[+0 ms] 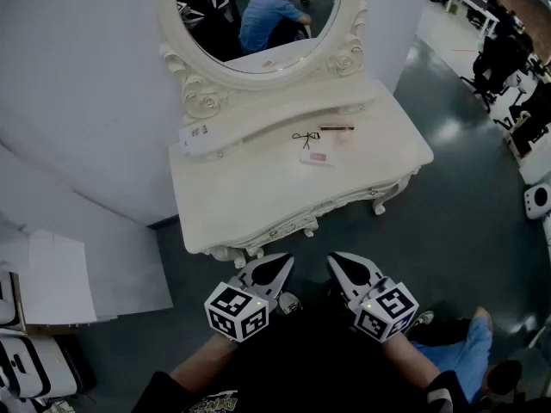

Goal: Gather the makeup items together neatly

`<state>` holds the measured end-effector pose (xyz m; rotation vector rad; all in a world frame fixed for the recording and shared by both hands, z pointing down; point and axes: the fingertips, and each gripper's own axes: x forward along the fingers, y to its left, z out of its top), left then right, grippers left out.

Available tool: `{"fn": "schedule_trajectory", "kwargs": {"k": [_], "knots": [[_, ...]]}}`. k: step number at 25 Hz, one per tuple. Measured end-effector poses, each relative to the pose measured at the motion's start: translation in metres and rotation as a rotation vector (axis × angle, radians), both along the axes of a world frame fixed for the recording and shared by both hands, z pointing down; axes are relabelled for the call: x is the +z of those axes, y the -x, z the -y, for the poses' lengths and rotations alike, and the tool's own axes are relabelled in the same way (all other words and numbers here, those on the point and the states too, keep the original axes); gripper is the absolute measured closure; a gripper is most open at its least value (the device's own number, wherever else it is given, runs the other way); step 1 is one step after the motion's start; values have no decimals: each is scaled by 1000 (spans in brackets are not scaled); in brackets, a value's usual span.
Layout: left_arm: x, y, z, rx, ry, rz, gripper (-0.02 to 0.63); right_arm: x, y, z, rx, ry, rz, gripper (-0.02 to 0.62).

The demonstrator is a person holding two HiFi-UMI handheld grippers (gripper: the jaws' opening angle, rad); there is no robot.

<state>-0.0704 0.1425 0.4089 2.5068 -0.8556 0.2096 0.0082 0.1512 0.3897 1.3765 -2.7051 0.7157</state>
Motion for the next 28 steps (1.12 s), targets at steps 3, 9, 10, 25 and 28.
{"fn": "schedule_trajectory", "kwargs": {"k": [3, 9, 10, 25, 28], "knots": [[-1, 1, 1, 2, 0, -2, 598, -1, 1, 1, -1, 0, -4, 568], [0, 2, 1, 4, -5, -3, 598, -2, 2, 2, 3, -11, 5, 568], [0, 3, 1, 4, -5, -3, 598, -3, 2, 2, 1, -18, 11, 568], [-1, 19, 5, -10, -13, -16, 598, -7, 12, 9, -13, -14, 3, 568], [-1, 24, 6, -23, -12, -20, 598, -7, 15, 11, -21, -11, -8, 568]]}}
